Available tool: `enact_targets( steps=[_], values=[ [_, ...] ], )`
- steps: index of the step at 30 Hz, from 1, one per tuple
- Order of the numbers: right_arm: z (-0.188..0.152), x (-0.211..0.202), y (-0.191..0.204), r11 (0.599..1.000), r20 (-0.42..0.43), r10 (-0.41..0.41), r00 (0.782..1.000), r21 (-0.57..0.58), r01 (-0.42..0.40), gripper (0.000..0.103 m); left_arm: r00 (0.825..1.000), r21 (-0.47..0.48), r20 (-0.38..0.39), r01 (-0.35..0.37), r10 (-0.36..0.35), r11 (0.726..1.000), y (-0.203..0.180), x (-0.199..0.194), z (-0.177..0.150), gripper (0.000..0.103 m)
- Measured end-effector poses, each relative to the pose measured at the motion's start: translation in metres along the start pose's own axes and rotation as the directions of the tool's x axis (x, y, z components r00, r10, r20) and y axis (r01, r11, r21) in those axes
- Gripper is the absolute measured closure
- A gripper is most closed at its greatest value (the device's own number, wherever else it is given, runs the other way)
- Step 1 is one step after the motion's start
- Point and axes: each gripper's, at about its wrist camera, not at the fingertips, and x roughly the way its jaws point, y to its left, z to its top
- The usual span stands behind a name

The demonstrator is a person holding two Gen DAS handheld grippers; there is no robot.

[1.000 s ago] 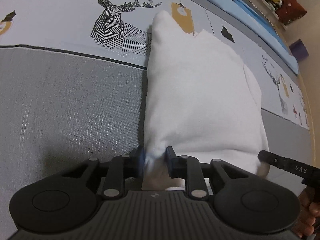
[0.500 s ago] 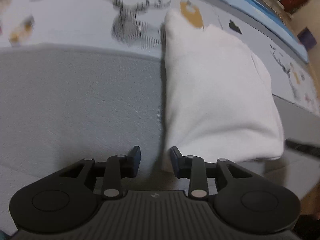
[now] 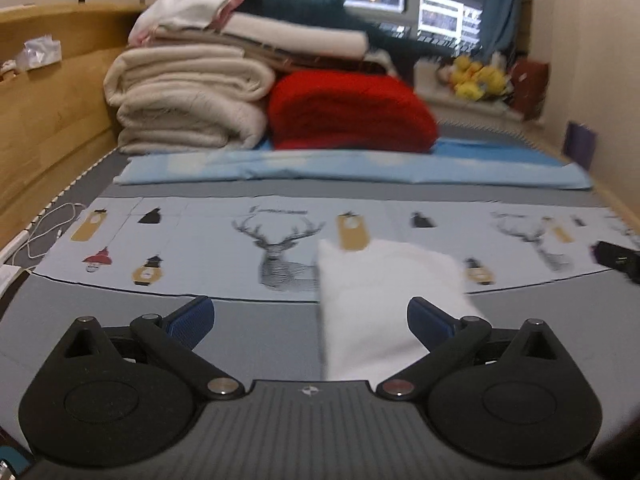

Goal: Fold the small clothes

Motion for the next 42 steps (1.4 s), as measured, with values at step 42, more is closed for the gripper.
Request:
enact_targets(
  steps=[42],
  values=[
    [-0.078, 0.000, 0.059, 0.992, -0.182, 0.011, 0.983, -0.124, -0.034, 0.001, 0.980, -0.089, -0.197, -0.020, 0.002, 0.996, -0.047, 0.054, -0.075, 0.001]
  ],
)
